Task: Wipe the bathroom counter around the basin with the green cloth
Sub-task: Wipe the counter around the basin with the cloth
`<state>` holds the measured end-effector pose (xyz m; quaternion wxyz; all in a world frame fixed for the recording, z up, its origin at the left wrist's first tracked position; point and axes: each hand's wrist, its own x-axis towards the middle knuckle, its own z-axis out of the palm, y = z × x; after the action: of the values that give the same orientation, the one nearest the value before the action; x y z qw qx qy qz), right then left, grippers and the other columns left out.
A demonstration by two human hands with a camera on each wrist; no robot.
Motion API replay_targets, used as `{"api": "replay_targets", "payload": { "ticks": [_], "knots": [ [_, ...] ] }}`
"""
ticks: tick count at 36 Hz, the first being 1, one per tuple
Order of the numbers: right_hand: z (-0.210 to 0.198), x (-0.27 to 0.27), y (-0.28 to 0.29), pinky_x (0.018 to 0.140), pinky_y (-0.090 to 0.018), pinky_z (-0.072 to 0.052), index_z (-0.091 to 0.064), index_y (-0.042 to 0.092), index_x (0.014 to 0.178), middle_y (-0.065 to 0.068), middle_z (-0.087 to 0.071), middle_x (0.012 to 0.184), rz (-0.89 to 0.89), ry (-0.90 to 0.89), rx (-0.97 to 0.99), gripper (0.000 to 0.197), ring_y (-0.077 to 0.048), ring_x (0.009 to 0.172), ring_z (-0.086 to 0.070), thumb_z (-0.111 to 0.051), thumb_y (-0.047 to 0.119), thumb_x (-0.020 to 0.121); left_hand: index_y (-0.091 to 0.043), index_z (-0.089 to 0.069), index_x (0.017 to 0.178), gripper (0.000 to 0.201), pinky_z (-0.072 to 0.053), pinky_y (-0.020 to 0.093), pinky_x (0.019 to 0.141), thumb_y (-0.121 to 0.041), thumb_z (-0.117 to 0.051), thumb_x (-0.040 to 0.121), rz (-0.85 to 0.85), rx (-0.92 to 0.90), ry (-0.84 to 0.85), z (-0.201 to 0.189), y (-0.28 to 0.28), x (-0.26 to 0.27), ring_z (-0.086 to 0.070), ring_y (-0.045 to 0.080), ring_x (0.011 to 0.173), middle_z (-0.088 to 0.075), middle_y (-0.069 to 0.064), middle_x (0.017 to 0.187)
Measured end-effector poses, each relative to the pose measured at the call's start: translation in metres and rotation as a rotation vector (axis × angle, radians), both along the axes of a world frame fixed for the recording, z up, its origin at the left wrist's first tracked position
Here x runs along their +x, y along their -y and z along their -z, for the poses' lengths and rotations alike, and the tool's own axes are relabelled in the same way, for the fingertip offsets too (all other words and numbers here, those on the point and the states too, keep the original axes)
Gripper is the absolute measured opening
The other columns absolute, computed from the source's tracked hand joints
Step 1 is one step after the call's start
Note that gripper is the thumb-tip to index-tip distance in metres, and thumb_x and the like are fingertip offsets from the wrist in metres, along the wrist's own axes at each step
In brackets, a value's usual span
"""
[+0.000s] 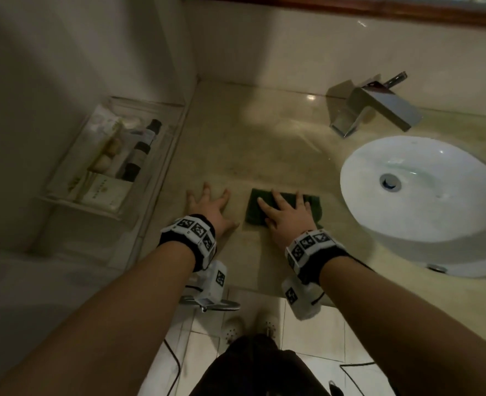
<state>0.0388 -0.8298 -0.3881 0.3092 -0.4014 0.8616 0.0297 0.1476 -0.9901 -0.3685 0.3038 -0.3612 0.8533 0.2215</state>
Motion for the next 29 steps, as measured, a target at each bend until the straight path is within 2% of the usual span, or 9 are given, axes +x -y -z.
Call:
{"api": "replay_targets", "payload": {
  "ticks": [8,16,22,29],
  "knots": [
    [0.000,0.031,-0.023,0.115,-0.054,0.005,0.000,0.055,0.146,0.012,0.015,0.160,-0.118,0.001,0.031,0.051,-0.045,0.143,0.013,-0.025,0.047,0.102,-0.046,-0.001,0.152,0.085,-0.009,0.056,0.118,-0.060,-0.056,0.088,0.030,-0.031,-0.010,0.004,0.001,0.002,0.017,0.044,0.144,0.018,0.001,0.161],
    [-0.001,0.030,-0.047,0.116,-0.053,0.007,-0.004,0.057,0.145,0.013,0.013,0.160,-0.122,0.012,0.026,0.050,-0.043,0.144,0.014,-0.026,0.047,0.102,-0.050,-0.001,0.150,0.087,-0.017,0.065,0.113,-0.061,-0.058,0.085,0.008,-0.022,-0.035,0.014,0.003,0.005,0.020,0.042,0.144,0.019,-0.002,0.161],
    [0.000,0.007,-0.030,0.116,-0.051,0.006,-0.004,0.057,0.145,0.012,0.011,0.160,-0.031,0.007,-0.011,0.050,-0.042,0.144,0.012,-0.027,0.045,0.102,-0.052,0.000,0.149,0.088,-0.018,0.065,0.112,-0.063,-0.059,0.084,0.010,-0.029,-0.036,0.020,0.006,0.004,0.020,0.041,0.144,0.019,-0.003,0.161],
    [-0.005,-0.015,0.009,0.118,-0.055,0.002,-0.004,0.055,0.146,0.011,0.009,0.161,0.001,0.014,0.009,0.050,-0.046,0.143,0.012,-0.025,0.045,0.102,-0.052,-0.001,0.149,0.087,-0.018,0.063,0.113,-0.061,-0.059,0.084,0.003,-0.021,-0.029,0.020,0.007,0.002,0.019,0.041,0.144,0.019,-0.004,0.161]
  ]
}}
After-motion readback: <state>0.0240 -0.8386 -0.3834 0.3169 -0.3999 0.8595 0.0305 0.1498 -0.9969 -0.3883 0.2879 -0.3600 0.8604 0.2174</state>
